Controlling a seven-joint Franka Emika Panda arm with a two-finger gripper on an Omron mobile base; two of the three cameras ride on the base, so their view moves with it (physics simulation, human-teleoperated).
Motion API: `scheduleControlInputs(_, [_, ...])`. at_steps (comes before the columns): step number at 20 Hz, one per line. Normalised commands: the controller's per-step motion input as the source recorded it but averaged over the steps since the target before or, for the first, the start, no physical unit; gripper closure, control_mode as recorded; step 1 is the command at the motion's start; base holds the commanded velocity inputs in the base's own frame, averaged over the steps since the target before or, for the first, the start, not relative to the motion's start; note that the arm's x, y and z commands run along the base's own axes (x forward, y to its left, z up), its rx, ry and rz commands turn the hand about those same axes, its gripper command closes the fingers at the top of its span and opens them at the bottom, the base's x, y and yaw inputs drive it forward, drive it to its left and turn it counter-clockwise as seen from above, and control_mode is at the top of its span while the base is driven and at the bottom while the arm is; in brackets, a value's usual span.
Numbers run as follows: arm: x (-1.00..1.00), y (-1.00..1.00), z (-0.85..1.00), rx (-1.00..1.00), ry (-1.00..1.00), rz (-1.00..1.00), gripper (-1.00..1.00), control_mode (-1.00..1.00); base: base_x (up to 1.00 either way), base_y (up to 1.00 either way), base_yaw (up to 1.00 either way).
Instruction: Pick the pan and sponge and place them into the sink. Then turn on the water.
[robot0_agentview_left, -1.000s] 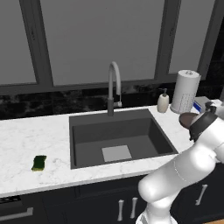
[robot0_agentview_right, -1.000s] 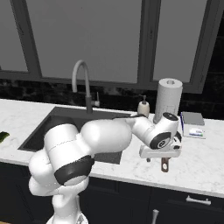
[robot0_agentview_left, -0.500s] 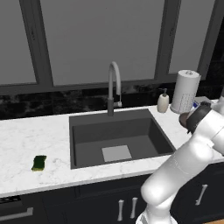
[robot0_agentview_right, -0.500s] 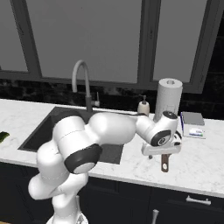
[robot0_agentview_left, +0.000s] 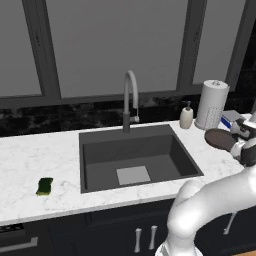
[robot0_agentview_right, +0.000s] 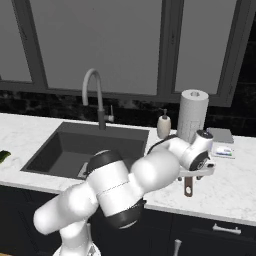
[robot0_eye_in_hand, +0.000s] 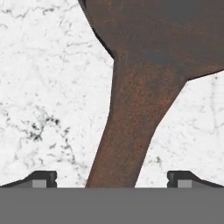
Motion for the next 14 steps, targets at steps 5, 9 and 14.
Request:
scheduleControlInputs(5, [0.12, -0.01, -0.38, 0.00, 0.07, 0.00, -1.00, -1.00, 0.00, 0.00, 0.00])
scheduleControlInputs(9, [0.02, 0.00, -0.63, 0.02, 0.17, 0.00, -1.00, -1.00, 0.00, 0.00, 0.00])
scheduleControlInputs(14, [0.00, 0.00, -0.65, 0.05, 0.18, 0.00, -1.00, -1.00, 0.00, 0.00, 0.00])
